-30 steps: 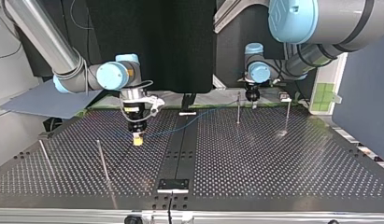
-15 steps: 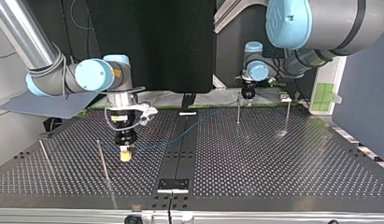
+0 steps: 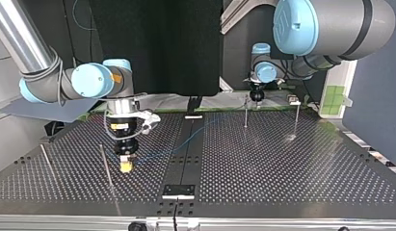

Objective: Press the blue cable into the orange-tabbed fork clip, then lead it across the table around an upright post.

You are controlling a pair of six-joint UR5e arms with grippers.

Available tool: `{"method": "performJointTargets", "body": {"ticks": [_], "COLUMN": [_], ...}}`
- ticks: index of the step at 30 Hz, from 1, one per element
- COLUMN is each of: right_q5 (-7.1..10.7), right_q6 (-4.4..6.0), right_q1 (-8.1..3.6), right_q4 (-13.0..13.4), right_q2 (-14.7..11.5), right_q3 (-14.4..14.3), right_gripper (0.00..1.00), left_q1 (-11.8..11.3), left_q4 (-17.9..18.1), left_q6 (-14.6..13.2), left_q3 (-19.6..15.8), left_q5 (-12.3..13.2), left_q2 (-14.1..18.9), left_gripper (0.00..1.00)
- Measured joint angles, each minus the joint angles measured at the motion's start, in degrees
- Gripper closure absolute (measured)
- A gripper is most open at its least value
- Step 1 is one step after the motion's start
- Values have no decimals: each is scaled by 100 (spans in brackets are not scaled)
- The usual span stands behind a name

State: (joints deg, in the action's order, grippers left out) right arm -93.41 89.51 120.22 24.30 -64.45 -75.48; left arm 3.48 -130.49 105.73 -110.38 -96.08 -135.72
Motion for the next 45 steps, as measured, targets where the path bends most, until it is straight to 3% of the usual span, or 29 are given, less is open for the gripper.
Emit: {"method": "performJointTargets", "body": {"ticks": [15, 31, 45], "right_q5": [22, 12, -1], "right_q6": [35, 112, 351], "right_q1": [-197, -523, -796], "right_q4": [-463, -616, -667], "right_q2": [-9, -9, -7], "right_q3": [766, 788, 558], "right_gripper": [100, 100, 100], "left_q1": [-4, -3, -4], "left_q4": [31, 31, 43], "left_q6": [8, -8, -35], "left_q3": [15, 18, 18], "left_q5": [-2, -4, -54], "left_q2": [-1, -2, -2], "left_gripper": [3, 3, 3]}}
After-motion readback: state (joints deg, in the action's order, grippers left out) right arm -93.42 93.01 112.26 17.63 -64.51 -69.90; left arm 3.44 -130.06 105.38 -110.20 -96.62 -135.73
